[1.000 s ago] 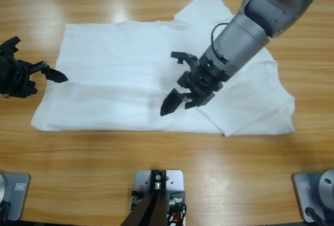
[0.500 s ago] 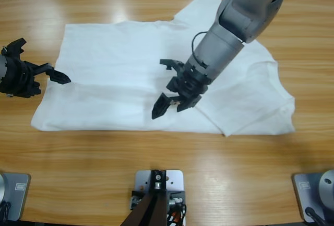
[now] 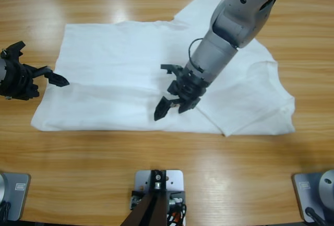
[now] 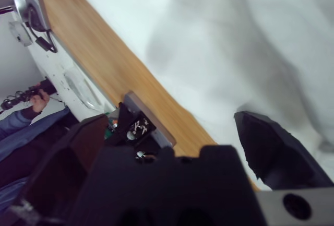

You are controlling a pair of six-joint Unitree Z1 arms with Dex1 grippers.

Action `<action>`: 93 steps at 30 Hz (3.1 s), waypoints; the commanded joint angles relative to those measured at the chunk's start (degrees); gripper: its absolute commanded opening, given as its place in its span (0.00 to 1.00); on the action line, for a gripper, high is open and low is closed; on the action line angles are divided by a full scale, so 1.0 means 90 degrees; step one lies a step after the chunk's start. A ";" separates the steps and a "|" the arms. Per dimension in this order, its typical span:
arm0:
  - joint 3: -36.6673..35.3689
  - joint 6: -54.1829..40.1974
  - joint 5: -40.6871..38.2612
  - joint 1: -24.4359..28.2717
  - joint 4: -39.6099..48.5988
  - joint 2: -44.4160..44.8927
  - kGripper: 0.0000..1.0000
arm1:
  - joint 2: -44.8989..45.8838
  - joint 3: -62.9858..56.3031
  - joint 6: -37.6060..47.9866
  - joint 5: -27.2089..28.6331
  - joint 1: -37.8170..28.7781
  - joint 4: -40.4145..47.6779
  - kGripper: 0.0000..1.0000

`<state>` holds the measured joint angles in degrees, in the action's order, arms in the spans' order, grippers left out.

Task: Fold clothes

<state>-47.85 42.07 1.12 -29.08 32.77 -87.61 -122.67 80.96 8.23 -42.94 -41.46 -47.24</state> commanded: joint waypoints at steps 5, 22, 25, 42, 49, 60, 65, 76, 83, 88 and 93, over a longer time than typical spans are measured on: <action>0.0229 -0.0124 0.0080 0.0076 -0.0067 -0.0244 0.96 | -0.0221 0.0065 -0.0124 0.0611 0.0458 -0.0212 0.99; 0.0219 -0.0155 0.0080 0.0076 -0.0096 -0.0334 0.96 | 0.0193 0.0747 0.0124 0.1493 0.0591 -0.0790 0.99; 0.0219 -0.0163 0.0080 0.0076 -0.0096 -0.0334 0.96 | 0.0321 0.0721 0.0218 0.1728 0.0564 -0.0796 0.99; 0.0219 -0.0173 0.0080 0.0076 -0.0106 -0.0334 0.96 | 0.0347 0.0065 0.0316 0.4027 -0.0913 -0.0689 1.00; 0.0219 -0.0183 0.0080 0.0076 -0.0116 -0.0361 0.96 | 0.0325 0.0171 0.0316 0.4673 -0.0932 -0.0796 0.89; 0.0219 -0.0198 0.0080 0.0076 -0.0135 -0.0412 0.96 | -0.0081 0.1036 0.0318 0.4933 -0.1339 -0.1216 0.89; 0.0216 -0.0202 0.0080 0.0076 -0.0139 -0.0412 0.96 | -0.0198 0.1073 0.0355 0.4937 -0.1409 -0.1267 0.89; 0.0210 -0.0202 0.0080 0.0076 -0.0145 -0.0424 0.96 | -0.0386 0.1122 0.0364 0.5167 -0.1409 -0.1437 0.72; 0.0210 -0.0212 0.0080 0.0076 -0.0153 -0.0441 0.96 | -0.0485 0.1237 0.0355 0.5306 -0.1409 -0.1550 0.51; 0.0210 -0.0212 0.0080 0.0076 -0.0164 -0.0468 0.96 | -0.0561 0.1405 0.0355 0.5396 -0.1409 -0.1677 0.34; 0.0210 -0.0212 0.0080 0.0076 -0.0176 -0.0488 0.96 | -0.0630 0.1464 0.0355 0.5361 -0.1409 -0.1704 0.31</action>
<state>-47.26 40.74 1.13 -28.89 31.92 -89.59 -124.40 93.09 10.86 4.46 -53.34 -61.68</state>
